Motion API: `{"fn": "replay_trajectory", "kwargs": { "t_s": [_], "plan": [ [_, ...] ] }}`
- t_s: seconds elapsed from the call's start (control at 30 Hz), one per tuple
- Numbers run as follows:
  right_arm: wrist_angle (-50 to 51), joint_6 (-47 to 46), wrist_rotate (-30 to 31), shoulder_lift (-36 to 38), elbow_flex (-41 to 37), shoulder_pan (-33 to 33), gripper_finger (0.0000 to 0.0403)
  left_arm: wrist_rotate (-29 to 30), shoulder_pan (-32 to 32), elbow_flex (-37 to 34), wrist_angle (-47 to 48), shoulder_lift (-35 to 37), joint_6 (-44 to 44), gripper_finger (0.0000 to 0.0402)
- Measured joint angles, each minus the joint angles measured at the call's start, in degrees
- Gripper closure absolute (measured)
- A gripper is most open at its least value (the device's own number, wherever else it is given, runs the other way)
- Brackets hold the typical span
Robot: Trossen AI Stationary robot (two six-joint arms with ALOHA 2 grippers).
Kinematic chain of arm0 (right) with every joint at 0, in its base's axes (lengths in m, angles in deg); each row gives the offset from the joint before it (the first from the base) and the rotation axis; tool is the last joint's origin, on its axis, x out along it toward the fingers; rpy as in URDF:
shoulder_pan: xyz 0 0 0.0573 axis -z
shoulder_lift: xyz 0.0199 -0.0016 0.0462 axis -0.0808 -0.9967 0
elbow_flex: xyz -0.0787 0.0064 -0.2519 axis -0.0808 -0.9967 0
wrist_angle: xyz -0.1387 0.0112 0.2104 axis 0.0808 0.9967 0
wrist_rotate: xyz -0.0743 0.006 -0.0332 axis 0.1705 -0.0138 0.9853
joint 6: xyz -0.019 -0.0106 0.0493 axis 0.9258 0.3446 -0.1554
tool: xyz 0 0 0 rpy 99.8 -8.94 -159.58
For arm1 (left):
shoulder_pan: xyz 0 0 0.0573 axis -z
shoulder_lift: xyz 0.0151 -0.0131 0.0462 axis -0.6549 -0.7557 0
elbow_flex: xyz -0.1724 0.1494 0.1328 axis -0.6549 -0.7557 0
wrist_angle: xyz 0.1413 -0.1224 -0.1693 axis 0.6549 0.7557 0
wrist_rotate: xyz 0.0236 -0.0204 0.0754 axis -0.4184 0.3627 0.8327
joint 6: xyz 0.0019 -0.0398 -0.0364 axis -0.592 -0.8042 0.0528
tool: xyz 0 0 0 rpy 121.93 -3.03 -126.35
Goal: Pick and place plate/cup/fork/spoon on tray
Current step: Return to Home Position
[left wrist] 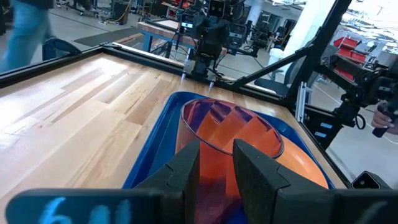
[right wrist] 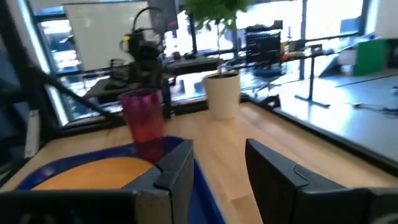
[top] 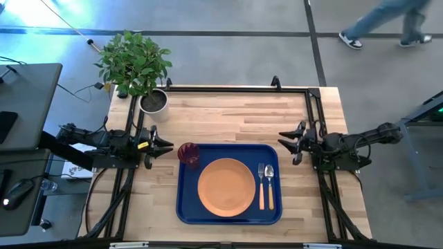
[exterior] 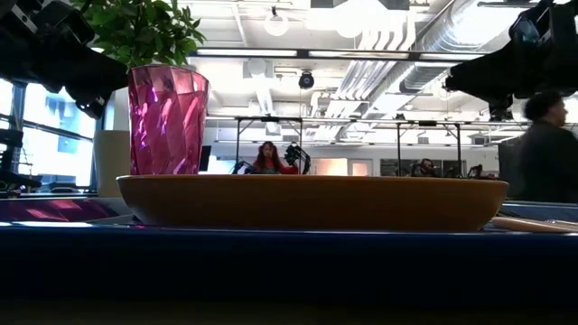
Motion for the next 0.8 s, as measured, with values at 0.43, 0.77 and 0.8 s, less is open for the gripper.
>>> {"fn": "replay_trajectory", "kwargs": {
  "t_s": [0.43, 0.77, 0.8],
  "plan": [
    [-1.20, 5.22, -0.81, 7.69, 0.07, 0.00, 0.0266, 0.01, 0.00, 0.02, -0.01, 0.00, 0.00, 0.0314],
    [-0.17, 1.73, -1.36, 7.73, 0.22, 0.00, 0.0266, 0.00, 0.02, 0.02, 0.00, 0.00, 0.00, 0.0314],
    [0.42, 0.79, -1.38, 7.73, 0.22, 0.00, 0.0266, 0.02, 0.00, 0.02, -0.02, 0.00, 0.00, 0.0314]
  ]
}}
